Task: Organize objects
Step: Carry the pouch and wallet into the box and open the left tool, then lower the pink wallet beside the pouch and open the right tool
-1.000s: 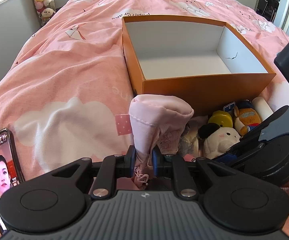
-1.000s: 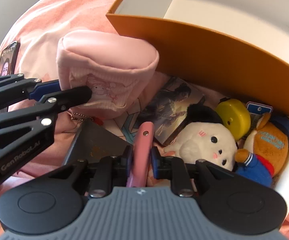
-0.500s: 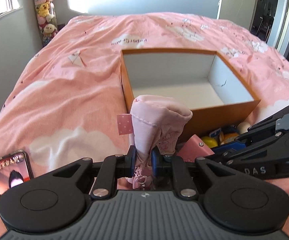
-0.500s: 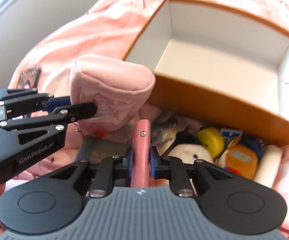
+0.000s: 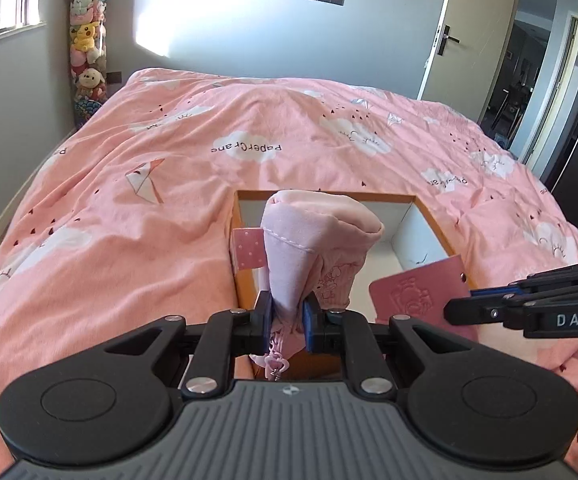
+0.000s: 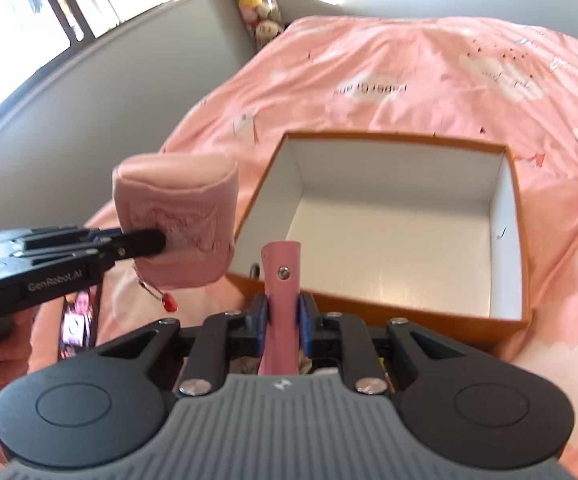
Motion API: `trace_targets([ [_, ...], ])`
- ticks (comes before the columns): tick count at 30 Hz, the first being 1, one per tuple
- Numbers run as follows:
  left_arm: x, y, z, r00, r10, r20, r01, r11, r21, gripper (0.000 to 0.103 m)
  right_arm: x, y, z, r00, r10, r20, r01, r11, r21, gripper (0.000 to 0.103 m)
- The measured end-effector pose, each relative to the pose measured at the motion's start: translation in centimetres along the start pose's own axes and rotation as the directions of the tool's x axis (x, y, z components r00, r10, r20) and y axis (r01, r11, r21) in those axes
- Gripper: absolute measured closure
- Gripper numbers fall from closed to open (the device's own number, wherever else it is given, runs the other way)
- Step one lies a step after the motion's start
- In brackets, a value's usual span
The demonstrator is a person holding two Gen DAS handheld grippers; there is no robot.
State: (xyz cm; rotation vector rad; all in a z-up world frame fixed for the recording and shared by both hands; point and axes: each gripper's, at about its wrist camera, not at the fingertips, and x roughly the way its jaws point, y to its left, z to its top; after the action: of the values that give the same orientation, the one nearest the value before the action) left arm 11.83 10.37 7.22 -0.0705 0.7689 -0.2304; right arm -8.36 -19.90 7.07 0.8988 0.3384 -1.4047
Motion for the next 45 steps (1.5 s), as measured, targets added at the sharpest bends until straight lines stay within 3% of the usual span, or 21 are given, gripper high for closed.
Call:
trace_targets([
  [8,5.6,0.0,2.6,0.984,-0.131,-0.118,0.127,0.991,-0.043,0.086,0.1,-4.0,3.7,0.991,-0.096,0.093,0.090,0.994,0.065,0.085],
  [14,12.1,0.0,2.4,0.940,-0.166,-0.299,0.146,0.985,-0.088,0.086,4.7,-6.8,5.1,0.981,-0.180,0.075,0.173,0.980,0.094,0.085],
  [23,16.6,0.0,0.8,0.881,-0.106,-0.461,0.075,0.994,-0.085,0.085,11.3,-9.1,3.7,0.987,-0.153,-0.051,0.159,0.976,0.150,0.086],
  [28,17.7,-1.1,0.8,0.859,-0.040,-0.510,0.039,0.999,-0.012,0.078,13.0,-9.4,3.3,0.988,-0.128,-0.088,0.141,0.976,0.167,0.086],
  [32,17.8,-1.8,0.6,0.859,0.007,-0.511,0.028,0.998,0.059,0.072,13.9,-9.4,3.2,0.986,-0.129,-0.105,0.145,0.976,0.160,0.086],
  [35,17.5,-2.1,0.2,0.866,0.023,-0.500,0.038,0.993,0.111,0.060,14.4,-9.3,3.2,0.985,-0.133,-0.110,0.149,0.978,0.148,0.086],
  [37,17.2,-2.3,0.2,0.882,0.026,-0.471,0.045,0.989,0.138,0.042,14.6,-9.2,3.3,0.985,-0.130,-0.112,0.146,0.979,0.144,0.086],
  [39,16.7,-2.1,0.3,0.896,0.026,-0.444,0.048,0.987,0.156,0.034,14.8,-9.2,3.4,0.985,-0.129,-0.116,0.145,0.979,0.144,0.086],
  [45,15.2,-1.3,1.4,0.928,0.029,-0.370,0.041,0.983,0.179,0.037,15.1,-9.3,3.6,0.985,-0.131,-0.110,0.146,0.979,0.141,0.085],
])
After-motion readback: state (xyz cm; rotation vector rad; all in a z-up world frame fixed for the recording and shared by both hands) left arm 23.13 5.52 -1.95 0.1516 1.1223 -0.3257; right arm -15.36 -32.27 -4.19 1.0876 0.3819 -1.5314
